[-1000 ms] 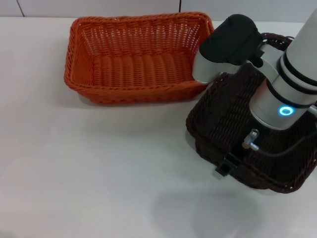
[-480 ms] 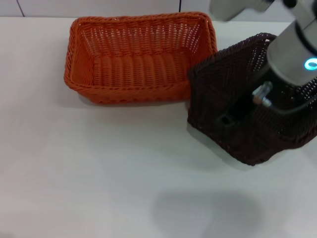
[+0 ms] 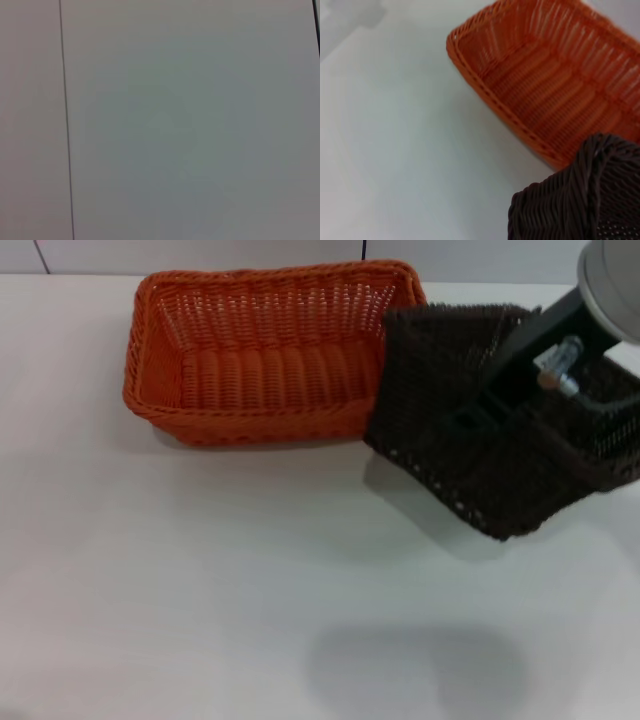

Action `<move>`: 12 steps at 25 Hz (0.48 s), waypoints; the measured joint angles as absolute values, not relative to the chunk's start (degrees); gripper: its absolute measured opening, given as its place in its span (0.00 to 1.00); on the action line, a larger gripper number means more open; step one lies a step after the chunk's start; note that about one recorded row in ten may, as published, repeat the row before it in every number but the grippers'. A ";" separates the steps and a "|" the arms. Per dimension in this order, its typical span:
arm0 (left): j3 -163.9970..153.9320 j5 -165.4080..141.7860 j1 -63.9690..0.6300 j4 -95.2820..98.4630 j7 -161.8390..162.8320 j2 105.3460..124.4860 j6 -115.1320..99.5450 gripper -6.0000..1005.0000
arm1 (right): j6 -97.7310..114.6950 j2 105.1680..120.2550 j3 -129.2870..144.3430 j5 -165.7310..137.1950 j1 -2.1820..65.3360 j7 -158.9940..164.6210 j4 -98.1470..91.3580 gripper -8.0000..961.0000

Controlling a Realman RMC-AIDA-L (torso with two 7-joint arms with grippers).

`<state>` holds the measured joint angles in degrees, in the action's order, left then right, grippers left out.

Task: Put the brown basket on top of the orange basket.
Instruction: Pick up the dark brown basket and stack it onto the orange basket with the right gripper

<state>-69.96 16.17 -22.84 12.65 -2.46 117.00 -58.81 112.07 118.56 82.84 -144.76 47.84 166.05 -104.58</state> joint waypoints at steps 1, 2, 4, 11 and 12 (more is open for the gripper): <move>-69.96 16.17 -22.89 12.65 -2.46 117.00 -58.81 0.69 | 112.42 118.56 82.48 -144.95 48.28 166.15 -105.32 0.17; -69.96 16.17 -22.99 12.58 -2.46 116.99 -58.80 0.69 | 112.66 118.56 82.12 -145.01 48.77 166.18 -105.79 0.17; -69.96 16.17 -23.12 12.55 -2.46 116.99 -58.79 0.69 | 112.74 118.50 81.37 -145.04 49.72 166.20 -105.93 0.17; -69.96 16.18 -23.06 12.65 -2.36 116.96 -58.79 0.69 | 113.07 118.16 79.86 -145.01 52.32 166.23 -105.68 0.17; -69.96 16.17 -23.05 12.66 -2.38 116.95 -58.80 0.69 | 113.14 118.15 79.45 -144.86 52.75 166.24 -105.38 0.17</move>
